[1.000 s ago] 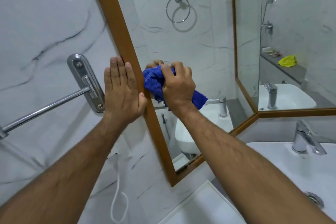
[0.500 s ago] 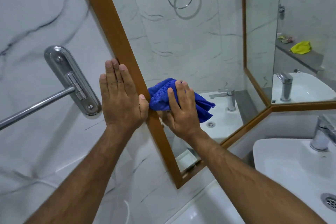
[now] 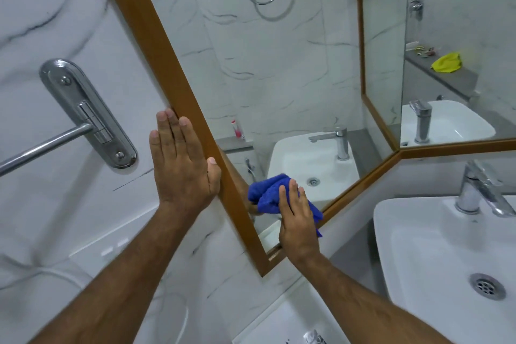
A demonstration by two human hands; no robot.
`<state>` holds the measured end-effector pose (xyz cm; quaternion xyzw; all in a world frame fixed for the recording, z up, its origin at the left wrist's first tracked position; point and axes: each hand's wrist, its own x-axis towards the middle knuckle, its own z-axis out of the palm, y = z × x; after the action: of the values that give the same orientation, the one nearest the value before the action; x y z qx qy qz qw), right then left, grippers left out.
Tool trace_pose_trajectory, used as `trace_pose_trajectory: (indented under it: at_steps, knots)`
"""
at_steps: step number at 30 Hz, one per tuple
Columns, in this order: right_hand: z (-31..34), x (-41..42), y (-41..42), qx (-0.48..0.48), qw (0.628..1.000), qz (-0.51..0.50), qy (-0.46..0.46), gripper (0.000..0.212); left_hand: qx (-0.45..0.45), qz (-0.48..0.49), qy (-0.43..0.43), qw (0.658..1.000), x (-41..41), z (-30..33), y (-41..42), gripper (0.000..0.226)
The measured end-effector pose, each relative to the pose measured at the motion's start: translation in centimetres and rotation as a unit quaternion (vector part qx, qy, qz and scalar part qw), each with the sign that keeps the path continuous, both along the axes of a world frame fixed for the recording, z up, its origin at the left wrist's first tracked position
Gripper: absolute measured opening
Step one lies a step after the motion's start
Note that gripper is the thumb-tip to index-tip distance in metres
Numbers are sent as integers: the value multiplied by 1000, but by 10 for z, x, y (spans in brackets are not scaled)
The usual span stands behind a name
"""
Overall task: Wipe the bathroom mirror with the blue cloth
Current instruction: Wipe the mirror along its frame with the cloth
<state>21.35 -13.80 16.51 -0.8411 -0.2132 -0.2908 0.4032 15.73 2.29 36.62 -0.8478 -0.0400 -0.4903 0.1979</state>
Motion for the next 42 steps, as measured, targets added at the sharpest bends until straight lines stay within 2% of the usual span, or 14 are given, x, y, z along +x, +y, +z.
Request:
trace_pose_trajectory:
  at_steps: [4, 7, 12, 15, 18, 20, 24, 31, 37, 42]
  knots:
    - [-8, -11, -27, -5, 996, 60, 61, 72, -11, 9, 86, 996, -19, -35, -11, 88]
    - [16, -13, -41, 59, 992, 84, 70, 59, -2, 32, 139, 990, -33, -46, -12, 89]
    - [121, -6, -39, 111, 988, 72, -86, 64, 30, 5, 117, 993, -29, -9, -6, 91]
    - [183, 9, -29, 65, 980, 66, -175, 69, 51, -7, 86, 995, -19, 14, -1, 92]
    - [199, 20, -15, -27, 970, 36, -238, 61, 55, -19, 86, 995, -16, 11, 2, 91]
    - [184, 25, -10, -61, 965, 16, -256, 54, 44, -18, 89, 995, -15, -1, 3, 88]
    - [133, 32, -7, -69, 954, -1, -291, 51, 37, 3, 82, 996, -11, -11, 5, 86]
    - [53, 27, -5, -80, 952, 17, -295, 40, 2, -12, 43, 999, -9, -22, -8, 88]
    - [-16, 11, -20, -133, 957, 50, -254, 36, -28, -7, 73, 997, -13, -50, -11, 89]
    - [-54, 4, -42, -214, 954, 128, -168, 48, -14, 10, 51, 999, -6, -57, -8, 93]
